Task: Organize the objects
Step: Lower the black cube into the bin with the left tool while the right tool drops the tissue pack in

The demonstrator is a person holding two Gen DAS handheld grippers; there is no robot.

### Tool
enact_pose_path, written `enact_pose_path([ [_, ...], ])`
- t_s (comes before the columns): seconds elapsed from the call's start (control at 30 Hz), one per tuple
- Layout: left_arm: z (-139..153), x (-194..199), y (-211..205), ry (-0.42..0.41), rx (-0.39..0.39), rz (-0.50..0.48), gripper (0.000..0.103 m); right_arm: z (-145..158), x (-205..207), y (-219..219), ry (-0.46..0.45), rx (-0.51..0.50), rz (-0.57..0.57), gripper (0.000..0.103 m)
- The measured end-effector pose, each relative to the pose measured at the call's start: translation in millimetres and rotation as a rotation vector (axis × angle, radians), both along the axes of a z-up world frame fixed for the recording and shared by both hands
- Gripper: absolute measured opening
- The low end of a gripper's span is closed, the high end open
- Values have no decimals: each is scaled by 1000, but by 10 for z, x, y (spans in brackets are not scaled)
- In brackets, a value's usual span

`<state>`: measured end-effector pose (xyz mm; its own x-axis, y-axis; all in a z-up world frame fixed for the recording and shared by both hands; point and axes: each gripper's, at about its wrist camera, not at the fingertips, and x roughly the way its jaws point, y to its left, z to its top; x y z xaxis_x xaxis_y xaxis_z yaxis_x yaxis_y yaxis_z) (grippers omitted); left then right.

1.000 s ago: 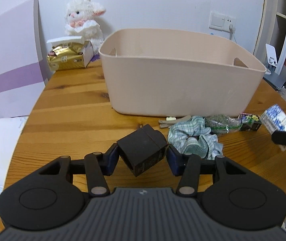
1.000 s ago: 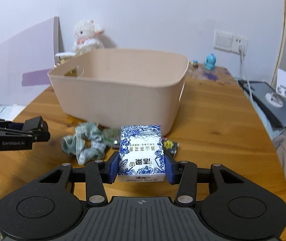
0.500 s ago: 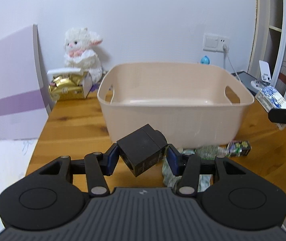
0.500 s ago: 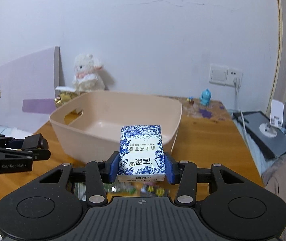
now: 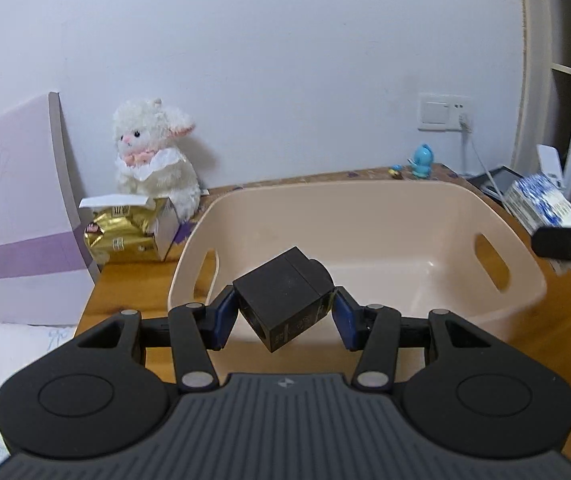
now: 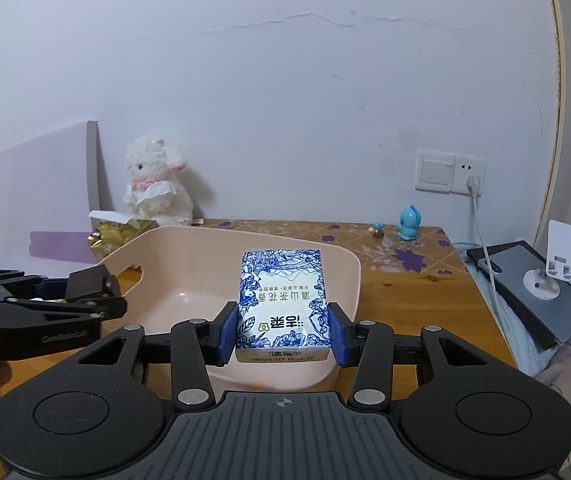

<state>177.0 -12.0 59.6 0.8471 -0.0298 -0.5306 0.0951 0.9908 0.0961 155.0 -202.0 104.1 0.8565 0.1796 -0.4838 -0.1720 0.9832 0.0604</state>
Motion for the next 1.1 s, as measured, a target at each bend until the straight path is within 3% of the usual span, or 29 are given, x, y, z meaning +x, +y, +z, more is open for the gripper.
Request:
enact_pose_path([
  [0.2,-94,355,-144,31,25,18,53,-106,284,-7,47,-13,-17,43],
  [0.43,-308,692,-273,127,74,8,53,-310,607,10,124,-35,-16,43],
  [0.8,-539,808,-307,214,76,-3,54,-482,746,205,175,-107,43,43],
  [0.83,-527,801,-299,212,65,-2,57,-483,744,203,174,-104,43,52],
  [0.97,-403,709,-281,171,45,2,80,-426,669,183,158,-78,42,57],
  [1.1,-249,581,-252,133,41,14,90,-318,554,146,136,-58,44,68],
])
